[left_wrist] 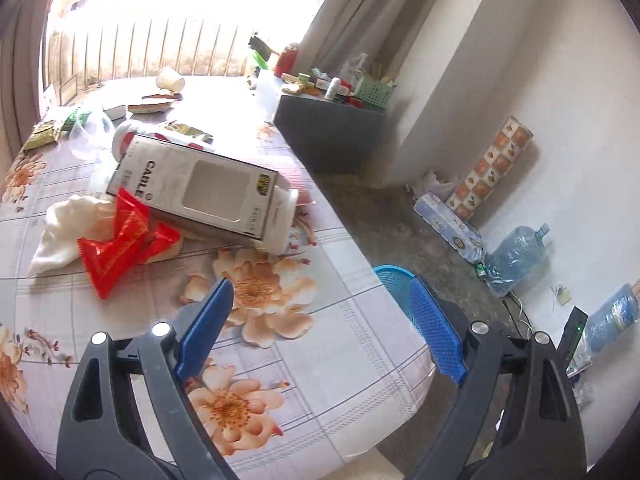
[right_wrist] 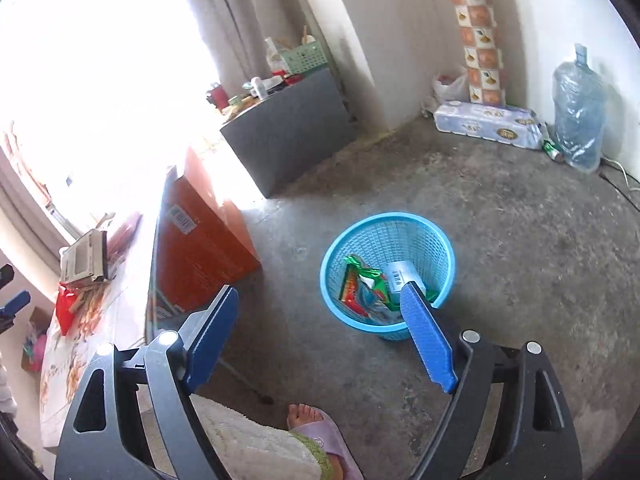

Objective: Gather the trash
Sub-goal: 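Return both tools to the table toward the CABLE box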

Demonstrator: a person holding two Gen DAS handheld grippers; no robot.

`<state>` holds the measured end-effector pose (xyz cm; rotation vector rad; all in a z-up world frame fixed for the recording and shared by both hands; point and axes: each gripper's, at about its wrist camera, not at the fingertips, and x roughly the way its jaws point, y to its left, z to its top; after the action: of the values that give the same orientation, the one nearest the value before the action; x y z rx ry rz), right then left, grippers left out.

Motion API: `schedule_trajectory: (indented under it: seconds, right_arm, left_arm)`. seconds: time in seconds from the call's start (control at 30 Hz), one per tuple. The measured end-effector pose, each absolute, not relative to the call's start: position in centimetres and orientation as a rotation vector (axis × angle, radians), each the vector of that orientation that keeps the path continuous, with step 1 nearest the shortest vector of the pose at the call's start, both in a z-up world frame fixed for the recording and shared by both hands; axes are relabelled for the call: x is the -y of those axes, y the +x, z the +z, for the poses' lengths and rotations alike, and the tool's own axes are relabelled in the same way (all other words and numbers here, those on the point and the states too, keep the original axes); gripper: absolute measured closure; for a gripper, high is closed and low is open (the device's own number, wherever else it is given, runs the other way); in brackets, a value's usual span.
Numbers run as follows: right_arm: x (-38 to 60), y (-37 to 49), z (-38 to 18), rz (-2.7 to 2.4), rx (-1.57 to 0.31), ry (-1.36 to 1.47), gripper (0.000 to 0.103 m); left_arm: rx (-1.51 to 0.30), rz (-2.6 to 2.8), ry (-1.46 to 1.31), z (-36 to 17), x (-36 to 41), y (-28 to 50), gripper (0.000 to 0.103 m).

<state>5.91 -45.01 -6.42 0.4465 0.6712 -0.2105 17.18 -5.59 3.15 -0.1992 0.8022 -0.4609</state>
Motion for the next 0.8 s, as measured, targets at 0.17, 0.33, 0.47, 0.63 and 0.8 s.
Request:
schedule_trajectory:
  seconds: [0.17,0.33,0.47,0.63,0.8]
  right_arm:
    - [36.6,9.8,-1.9,0.027,-0.632,0.196,0.012]
    - [27.2,14.2,2.4,0.274,-0.568,-0.075,0.007]
    - [20.0,18.3,3.2,0.416,-0.548,-0.327,0.007]
    - [13.4,24.7,0.8,0.513,-0.639,-0.571,0.007]
    - [10.0,29.6,-2.2,0.536,-0.696,-0.775,0.007]
  left_arm:
    - [-0.780,-0.343,-0.267,2.5,-2.1,16.3,0.018]
    - [-0.772,-0.287,-0.333,1.5,-6.7,16.9,0.018]
    - [-0.766,-0.280,-0.385,0.4,-8.3,17.5,0.018]
    - [-0.774,-0.275,-0.430,-0.6,-9.5,18.9,0.018]
    - [-0.796,-0.239,-0.427,-1.5,-10.7,21.0,0.018]
